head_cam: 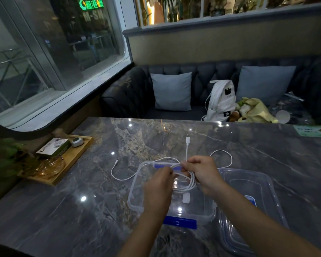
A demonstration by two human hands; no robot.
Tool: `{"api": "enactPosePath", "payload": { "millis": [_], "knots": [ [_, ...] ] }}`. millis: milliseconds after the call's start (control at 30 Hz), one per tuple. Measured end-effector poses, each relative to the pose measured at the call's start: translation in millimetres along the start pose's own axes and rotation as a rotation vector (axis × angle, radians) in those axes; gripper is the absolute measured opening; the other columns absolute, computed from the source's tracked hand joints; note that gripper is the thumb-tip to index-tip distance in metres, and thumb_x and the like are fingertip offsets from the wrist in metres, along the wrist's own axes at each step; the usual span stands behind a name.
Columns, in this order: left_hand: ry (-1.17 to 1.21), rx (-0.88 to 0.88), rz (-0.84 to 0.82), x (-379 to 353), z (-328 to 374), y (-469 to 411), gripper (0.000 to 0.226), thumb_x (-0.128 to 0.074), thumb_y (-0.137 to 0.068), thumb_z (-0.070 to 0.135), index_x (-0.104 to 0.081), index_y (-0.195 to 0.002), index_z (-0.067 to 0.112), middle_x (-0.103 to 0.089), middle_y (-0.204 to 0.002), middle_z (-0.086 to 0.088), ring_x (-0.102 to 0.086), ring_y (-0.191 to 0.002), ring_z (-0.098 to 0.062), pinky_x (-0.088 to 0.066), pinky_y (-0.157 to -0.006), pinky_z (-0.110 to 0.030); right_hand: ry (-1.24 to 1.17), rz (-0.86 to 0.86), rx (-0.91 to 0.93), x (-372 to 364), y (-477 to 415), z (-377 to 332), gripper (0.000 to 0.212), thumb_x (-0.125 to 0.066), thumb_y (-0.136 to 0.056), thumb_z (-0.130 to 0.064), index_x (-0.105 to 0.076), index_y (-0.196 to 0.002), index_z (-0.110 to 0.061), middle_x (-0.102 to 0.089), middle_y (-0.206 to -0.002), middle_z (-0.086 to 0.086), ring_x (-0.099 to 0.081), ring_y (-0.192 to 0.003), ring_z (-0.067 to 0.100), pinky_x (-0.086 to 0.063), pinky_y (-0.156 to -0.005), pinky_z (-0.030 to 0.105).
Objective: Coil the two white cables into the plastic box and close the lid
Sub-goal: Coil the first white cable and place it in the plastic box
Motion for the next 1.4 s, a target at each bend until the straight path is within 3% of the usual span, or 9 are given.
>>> {"api": "enactPosePath", "payload": {
  "millis": [133, 300, 400, 500, 667, 800, 900, 1133, 1400],
  "knots": [
    [0.400, 0.395, -0.003, -8.8, -32.9, 2.7, 0.015, -0.052, -0.091, 0.017, -0.056, -0.077, 0.014, -0.069, -0.073, -0.003, -0.066, -0.068, -0.012, -0.051, -0.061, -0.031, 0.041, 0.019, 0.069, 1.8, -2.4, -6.2, 0.024, -0.067, -0.078, 0.000, -0.062, -0.056, -0.006, -0.058, -0.052, 0.011, -0.053, -0.040, 0.011, -0.046, -0.043, 0.021],
    [0.961, 0.839, 0.017, -31.5, -59.1, 10.6, 0.019, -0.058, -0.089, 0.012, -0.063, -0.087, -0.007, -0.069, -0.068, -0.014, -0.070, -0.059, -0.018, -0.055, -0.054, -0.028, 0.071, -0.017, 0.091, 0.3, -1.0, 0.4, 0.017, -0.066, -0.079, -0.001, -0.063, -0.063, -0.006, -0.061, -0.057, 0.012, -0.058, -0.039, 0.011, -0.049, -0.041, 0.022],
    [1.166, 0.960, -0.048, -43.1, -56.8, 14.1, 0.026, -0.059, -0.087, 0.007, -0.059, -0.101, -0.014, -0.062, -0.065, -0.016, -0.063, -0.046, -0.013, -0.053, -0.046, -0.021, 0.120, -0.014, 0.140, 3.1, -1.0, -3.1, 0.019, -0.069, -0.078, -0.002, -0.063, -0.061, -0.010, -0.062, -0.052, 0.008, -0.056, -0.038, 0.010, -0.048, -0.042, 0.022],
    [1.186, 0.980, -0.051, -44.8, -55.9, 16.2, 0.023, -0.062, -0.084, 0.006, -0.059, -0.101, -0.010, -0.061, -0.061, -0.014, -0.059, -0.043, -0.012, -0.051, -0.043, -0.021, 0.198, -0.018, 0.187, 3.2, 0.8, -8.2, 0.022, -0.070, -0.076, -0.003, -0.062, -0.059, -0.014, -0.056, -0.039, -0.002, -0.051, -0.036, 0.008, -0.044, -0.041, 0.021],
    [0.829, 0.820, -0.043, -32.9, -54.3, 6.6, 0.021, -0.069, -0.079, 0.007, -0.057, -0.061, 0.005, -0.063, -0.057, -0.010, -0.053, -0.037, -0.007, -0.043, -0.036, -0.020, 0.365, -0.038, 0.266, 0.4, 7.7, -15.7, 0.024, -0.071, -0.076, -0.005, -0.058, -0.059, -0.016, -0.053, -0.045, 0.000, -0.048, -0.035, 0.001, -0.040, -0.041, 0.013],
    [0.590, 0.640, -0.128, -32.1, -41.8, -3.1, 0.023, -0.074, -0.076, 0.014, -0.058, -0.060, 0.008, -0.060, -0.053, -0.007, -0.048, -0.033, -0.003, -0.037, -0.033, -0.018, 0.525, -0.031, 0.334, 2.2, 12.8, -18.5, 0.014, -0.072, -0.075, -0.008, -0.062, -0.067, -0.003, -0.052, -0.052, -0.001, -0.048, -0.045, 0.006, -0.040, -0.048, 0.018],
    [0.529, 0.574, -0.152, -35.3, -35.2, -3.5, 0.023, -0.076, -0.074, 0.020, -0.059, -0.067, 0.005, -0.059, -0.053, -0.003, -0.049, -0.034, -0.001, -0.038, -0.035, -0.016, 0.592, -0.025, 0.367, 5.6, 15.0, -19.5, 0.018, -0.074, -0.074, -0.011, -0.059, -0.065, -0.009, -0.051, -0.054, -0.003, -0.048, -0.050, 0.011, -0.037, -0.050, 0.020],
    [0.810, 0.646, -0.303, -50.0, -23.7, 6.0, 0.026, -0.072, -0.075, 0.032, -0.070, -0.080, 0.007, -0.069, -0.060, 0.000, -0.062, -0.054, -0.011, -0.049, -0.051, -0.021, 0.753, 0.025, 0.443, 15.9, 15.5, -24.5, 0.020, -0.072, -0.076, -0.017, -0.058, -0.071, -0.004, -0.056, -0.064, 0.002, -0.049, -0.063, 0.017, -0.033, -0.055, 0.026],
    [0.932, 0.882, -0.220, -54.9, -39.9, 20.5, 0.025, -0.060, -0.088, 0.023, -0.070, -0.071, 0.007, -0.068, -0.060, -0.004, -0.063, -0.053, -0.013, -0.053, -0.051, -0.024, 1.137, 0.173, 0.714, 7.1, 38.4, -38.5, 0.022, -0.075, -0.071, -0.022, -0.058, -0.082, -0.013, -0.062, -0.082, 0.005, -0.057, -0.073, 0.022, -0.035, -0.060, 0.027]
  ]
}}
Point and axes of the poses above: each hand's wrist, its own y-axis away from the middle knuckle, its own x-axis out of the back of the hand, z = x × y, the point moved 10 cm from there along -y, towards the middle knuckle
